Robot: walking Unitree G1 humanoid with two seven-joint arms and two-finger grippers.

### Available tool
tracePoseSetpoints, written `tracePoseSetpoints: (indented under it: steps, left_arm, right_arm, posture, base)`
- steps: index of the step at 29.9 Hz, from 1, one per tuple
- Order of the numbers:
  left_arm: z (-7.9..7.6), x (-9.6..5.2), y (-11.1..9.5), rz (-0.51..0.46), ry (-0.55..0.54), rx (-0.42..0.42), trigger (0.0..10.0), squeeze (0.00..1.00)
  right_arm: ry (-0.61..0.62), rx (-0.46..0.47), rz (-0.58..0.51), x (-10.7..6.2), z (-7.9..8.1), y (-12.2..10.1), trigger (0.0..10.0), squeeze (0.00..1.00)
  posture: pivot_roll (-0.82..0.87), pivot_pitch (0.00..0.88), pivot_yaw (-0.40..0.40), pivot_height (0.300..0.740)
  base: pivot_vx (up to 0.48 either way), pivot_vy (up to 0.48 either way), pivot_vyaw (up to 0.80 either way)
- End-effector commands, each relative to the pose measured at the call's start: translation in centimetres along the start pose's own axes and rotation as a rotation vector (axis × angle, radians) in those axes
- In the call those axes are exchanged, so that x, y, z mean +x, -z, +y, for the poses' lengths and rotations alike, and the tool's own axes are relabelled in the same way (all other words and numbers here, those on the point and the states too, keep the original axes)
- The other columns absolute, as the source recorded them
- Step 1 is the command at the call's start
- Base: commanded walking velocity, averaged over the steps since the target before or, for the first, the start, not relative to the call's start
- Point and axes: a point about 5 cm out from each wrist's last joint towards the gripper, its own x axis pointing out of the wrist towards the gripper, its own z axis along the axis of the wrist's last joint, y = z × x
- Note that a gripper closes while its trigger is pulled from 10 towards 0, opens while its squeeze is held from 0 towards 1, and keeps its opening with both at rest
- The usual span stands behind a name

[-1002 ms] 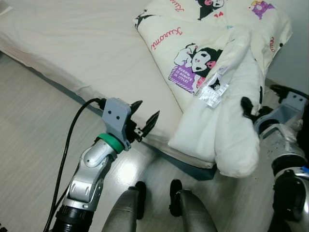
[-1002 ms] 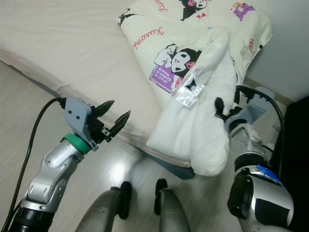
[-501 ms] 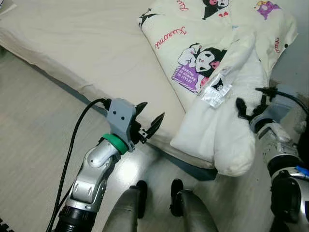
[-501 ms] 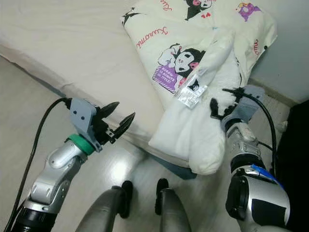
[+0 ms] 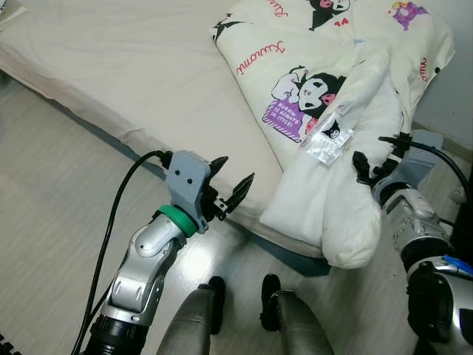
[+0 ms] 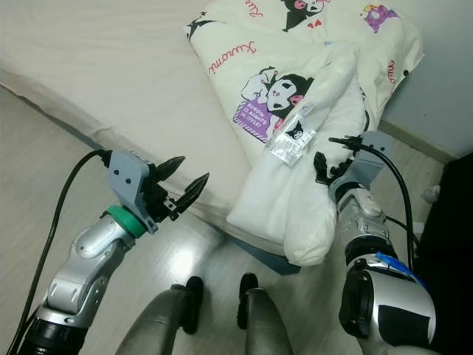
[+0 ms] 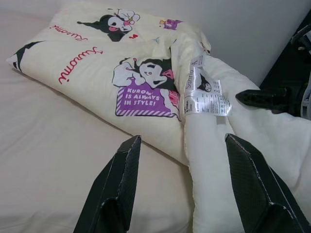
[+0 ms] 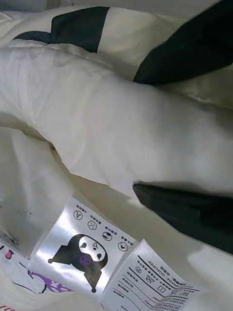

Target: Clean up the room

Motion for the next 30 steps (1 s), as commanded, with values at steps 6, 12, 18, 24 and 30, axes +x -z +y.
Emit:
tracePoseSetpoints:
  steps: [6, 12, 18, 24, 30]
  left_arm:
    - [-0.3, -0.5, 0.8, 0.035, 0.004, -0.022, 10.0, 0.0]
    - [-0.2, -0.4, 0.8, 0.035, -0.007, -0.023, 10.0, 0.0]
    - [-0.1, -0.4, 0.8, 0.033, -0.022, -0.026, 10.0, 0.0]
    - [0.4, -0.2, 0.8, 0.025, -0.074, -0.042, 10.0, 0.0]
    - [0.2, -0.1, 0.8, 0.022, -0.073, -0.048, 10.0, 0.0]
  right_arm:
    - [-0.001, 0.008, 0.059, -0.5, -0.3, 1.7, 0.0, 0.0]
    - [-0.019, 0.005, 0.052, -0.5, -0.3, 1.6, 0.0, 0.0]
    - [-0.095, -0.011, 0.028, -0.4, 0.7, 1.3, 0.0, 0.0]
    - [-0.354, -0.083, -0.004, 0.0, 4.6, 1.2, 0.0, 0.0]
    - [-0.673, -0.187, 0.037, -0.9, 9.6, 3.1, 0.0, 0.0]
  posture:
    - [0.12, 0.372, 0.087, 0.735]
    - [0.12, 0.371, 0.087, 0.735]
    - [0.12, 0.367, 0.086, 0.735]
    - [0.12, 0.367, 0.086, 0.735]
    - [0.11, 0.368, 0.082, 0.735]
  base:
    - [0.0, 0.0, 0.0]
    - [0.0, 0.0, 0.0]
    - [0.0, 0.0, 0.0]
    - [0.0, 0.0, 0.0]
    - [0.0, 0.0, 0.0]
